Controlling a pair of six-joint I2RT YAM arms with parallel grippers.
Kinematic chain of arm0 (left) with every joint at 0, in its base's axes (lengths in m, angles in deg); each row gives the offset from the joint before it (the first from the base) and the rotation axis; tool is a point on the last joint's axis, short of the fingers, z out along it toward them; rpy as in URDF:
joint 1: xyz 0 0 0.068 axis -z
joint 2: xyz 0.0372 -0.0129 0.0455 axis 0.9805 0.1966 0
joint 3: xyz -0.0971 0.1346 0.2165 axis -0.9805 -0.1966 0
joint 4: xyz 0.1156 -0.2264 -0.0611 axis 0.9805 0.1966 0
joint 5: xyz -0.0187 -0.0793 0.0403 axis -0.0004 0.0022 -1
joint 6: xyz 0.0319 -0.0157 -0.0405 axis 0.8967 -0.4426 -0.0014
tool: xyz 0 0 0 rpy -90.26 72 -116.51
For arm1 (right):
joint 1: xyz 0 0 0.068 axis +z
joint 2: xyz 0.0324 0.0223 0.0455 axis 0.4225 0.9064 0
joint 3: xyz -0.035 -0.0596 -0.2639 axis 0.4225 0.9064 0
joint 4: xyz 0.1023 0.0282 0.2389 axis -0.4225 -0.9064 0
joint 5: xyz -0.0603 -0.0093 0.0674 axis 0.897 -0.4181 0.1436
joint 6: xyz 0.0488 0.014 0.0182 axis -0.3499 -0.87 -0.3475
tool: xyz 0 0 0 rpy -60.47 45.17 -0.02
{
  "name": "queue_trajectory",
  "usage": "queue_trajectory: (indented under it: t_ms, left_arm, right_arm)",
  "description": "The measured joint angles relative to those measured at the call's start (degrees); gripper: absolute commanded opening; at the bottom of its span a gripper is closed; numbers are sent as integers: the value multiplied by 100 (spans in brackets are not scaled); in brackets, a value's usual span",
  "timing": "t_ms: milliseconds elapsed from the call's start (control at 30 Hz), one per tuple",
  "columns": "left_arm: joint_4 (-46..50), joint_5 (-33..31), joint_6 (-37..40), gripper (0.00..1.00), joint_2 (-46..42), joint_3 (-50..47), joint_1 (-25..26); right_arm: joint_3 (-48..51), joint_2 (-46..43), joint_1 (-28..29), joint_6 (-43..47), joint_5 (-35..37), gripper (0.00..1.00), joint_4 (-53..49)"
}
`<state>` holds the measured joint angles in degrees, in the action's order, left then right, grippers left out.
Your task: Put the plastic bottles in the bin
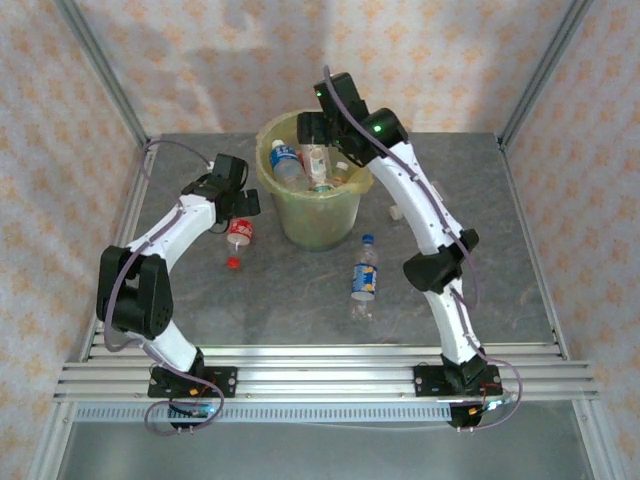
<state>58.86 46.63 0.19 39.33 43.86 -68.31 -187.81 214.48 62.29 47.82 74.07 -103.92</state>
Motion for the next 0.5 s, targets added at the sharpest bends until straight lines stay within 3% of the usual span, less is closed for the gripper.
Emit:
queue_trajectory:
  t_ms: [267, 500]
  left_arm:
    - [-15, 83, 9, 100, 625, 131, 0]
    - [-48, 131, 4, 96, 1158, 350, -26]
  right_arm:
    - [387, -942, -11, -63, 645, 99, -199]
    - [1735, -1899, -11, -234, 1064, 99, -87]
